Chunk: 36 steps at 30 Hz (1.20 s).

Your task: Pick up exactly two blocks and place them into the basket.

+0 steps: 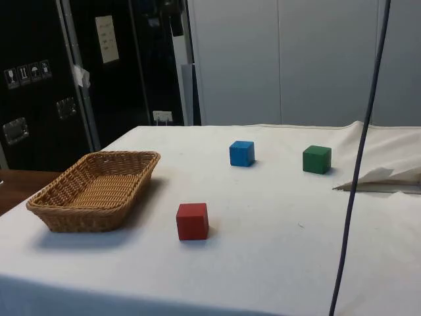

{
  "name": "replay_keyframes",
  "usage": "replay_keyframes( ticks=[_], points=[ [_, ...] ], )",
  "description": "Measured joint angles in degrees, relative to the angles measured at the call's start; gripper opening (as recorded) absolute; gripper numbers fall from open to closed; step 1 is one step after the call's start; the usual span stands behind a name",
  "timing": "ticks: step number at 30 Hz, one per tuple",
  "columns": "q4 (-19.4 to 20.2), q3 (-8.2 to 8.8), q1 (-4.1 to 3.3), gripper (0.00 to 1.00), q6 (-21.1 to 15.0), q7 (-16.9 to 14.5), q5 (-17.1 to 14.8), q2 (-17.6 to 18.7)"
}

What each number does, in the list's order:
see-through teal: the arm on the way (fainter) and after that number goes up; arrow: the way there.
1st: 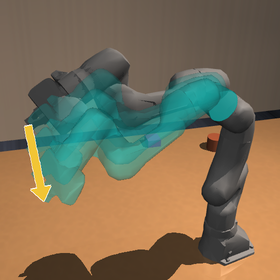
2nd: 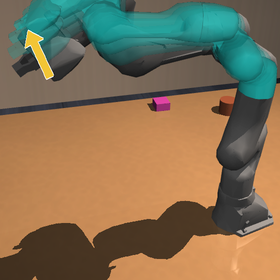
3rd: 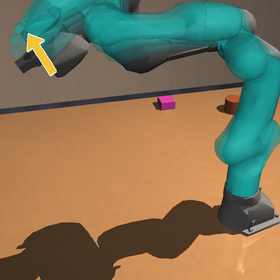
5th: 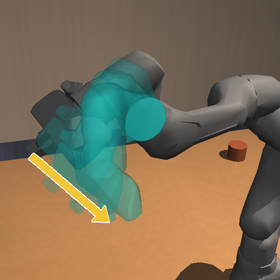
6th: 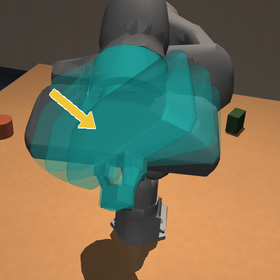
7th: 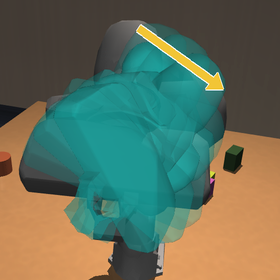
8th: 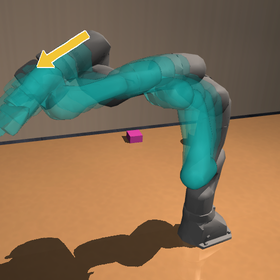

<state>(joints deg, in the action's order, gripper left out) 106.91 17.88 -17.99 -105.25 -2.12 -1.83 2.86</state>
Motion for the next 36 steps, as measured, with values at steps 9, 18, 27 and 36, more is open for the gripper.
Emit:
replay_keyframes(
  ticks=[9,18,27,36],
  points=[
    [4.3,-2.81,-0.17,1.00,-2.6,2.6,0.2,-2.1],
    [8.3,-5.27,-0.23,1.00,-6.7,4.6,0.2,-3.2],
    [13.6,-8.37,-0.29,1.00,-12.3,7.2,0.2,-4.1],
    [18.4,-11.52,-0.34,1.00,-17.8,9.8,0.2,-4.3]
  ],
)
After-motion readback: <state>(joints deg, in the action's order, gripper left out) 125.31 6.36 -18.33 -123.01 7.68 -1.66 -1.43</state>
